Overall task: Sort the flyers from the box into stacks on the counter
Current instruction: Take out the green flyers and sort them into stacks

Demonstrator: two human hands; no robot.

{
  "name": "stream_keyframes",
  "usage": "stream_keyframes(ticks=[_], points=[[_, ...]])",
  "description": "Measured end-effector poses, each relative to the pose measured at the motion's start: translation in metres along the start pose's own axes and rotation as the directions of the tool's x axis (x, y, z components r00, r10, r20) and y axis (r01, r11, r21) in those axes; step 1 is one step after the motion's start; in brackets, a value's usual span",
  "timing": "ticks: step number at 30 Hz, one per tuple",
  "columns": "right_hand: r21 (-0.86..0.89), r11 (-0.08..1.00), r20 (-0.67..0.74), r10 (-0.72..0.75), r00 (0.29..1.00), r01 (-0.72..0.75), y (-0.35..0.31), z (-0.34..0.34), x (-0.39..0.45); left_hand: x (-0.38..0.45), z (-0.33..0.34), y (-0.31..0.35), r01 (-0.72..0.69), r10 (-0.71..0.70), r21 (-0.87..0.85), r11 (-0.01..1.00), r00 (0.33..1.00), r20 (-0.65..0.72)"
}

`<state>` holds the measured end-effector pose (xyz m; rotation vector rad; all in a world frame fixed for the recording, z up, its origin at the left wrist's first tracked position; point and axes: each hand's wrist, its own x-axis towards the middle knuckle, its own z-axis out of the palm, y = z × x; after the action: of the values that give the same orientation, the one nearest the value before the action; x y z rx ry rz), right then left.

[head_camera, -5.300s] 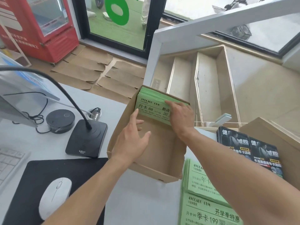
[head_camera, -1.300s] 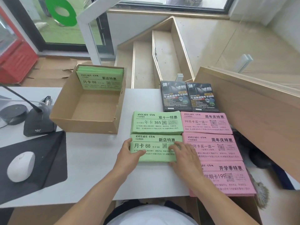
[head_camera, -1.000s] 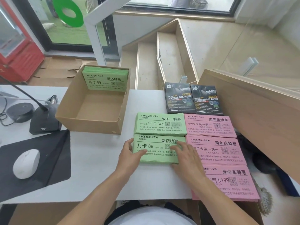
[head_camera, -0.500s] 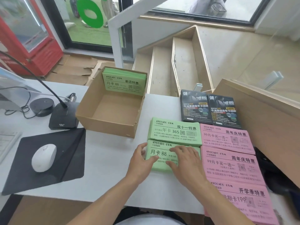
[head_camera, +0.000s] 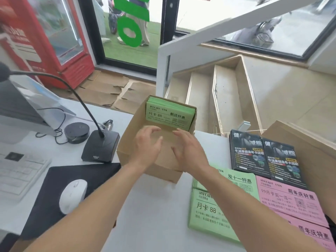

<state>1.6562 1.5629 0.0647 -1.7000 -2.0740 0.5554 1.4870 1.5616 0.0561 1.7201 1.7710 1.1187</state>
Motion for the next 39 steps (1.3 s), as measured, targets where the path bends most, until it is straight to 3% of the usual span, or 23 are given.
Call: stream_keyframes(ticks=[3,7,13,18,24,26,28,30,32,35,37,39], points=[[-0.083,0.996,0.036,0.043,0.998,-0.04,-0.006,0.003,0.049,0.022,0.002,-0.012,0.064,-0.078,0.121,0.991,0.991,0.113],[-0.212,0.976,0.086,0.077,0.993,-0.058,-0.002,0.006,0.101,0.019,0.011,-0.016,0.049,-0.082,0.231,0.972,0.987,0.135],[-0.465,0.885,0.067,0.019,0.998,0.014,0.014,0.012,0.143,0.027,0.01,-0.021,0.141,-0.173,0.166,0.976,0.965,0.196],[-0.531,0.847,-0.041,-0.038,0.998,0.01,0.023,0.024,0.141,0.032,0.007,-0.021,0.236,-0.252,0.097,0.967,0.94,0.229],[-0.572,0.818,-0.171,-0.192,0.966,0.061,0.028,0.022,0.141,0.03,0.007,-0.018,0.222,-0.238,0.095,0.97,0.947,0.216],[-0.497,0.864,-0.141,-0.178,0.974,0.086,0.025,0.021,0.141,0.029,0.006,-0.017,0.221,-0.238,0.101,0.97,0.948,0.213],[-0.382,0.922,-0.027,-0.077,0.997,0.061,0.023,0.021,0.142,0.029,0.005,-0.016,0.218,-0.235,0.101,0.971,0.949,0.21],[-0.391,0.918,0.091,-0.03,0.995,0.064,0.021,0.02,0.141,0.029,0.004,-0.015,0.222,-0.236,0.093,0.971,0.951,0.2],[-0.437,0.895,0.104,-0.05,0.993,0.091,0.016,0.016,0.138,0.028,0.003,-0.014,0.233,-0.242,0.069,0.97,0.954,0.176],[-0.341,0.939,0.072,-0.014,0.997,0.038,0.0,0.002,0.128,0.025,0.003,-0.014,0.222,-0.223,0.02,0.975,0.968,0.113],[-0.157,0.986,0.049,0.065,0.997,-0.056,-0.012,-0.013,0.113,0.024,0.002,-0.014,0.206,-0.205,-0.018,0.978,0.977,0.061],[0.146,0.975,0.045,0.16,0.986,-0.165,-0.021,-0.032,0.088,0.023,0.002,-0.014,0.214,-0.214,-0.083,0.973,0.977,0.009]])
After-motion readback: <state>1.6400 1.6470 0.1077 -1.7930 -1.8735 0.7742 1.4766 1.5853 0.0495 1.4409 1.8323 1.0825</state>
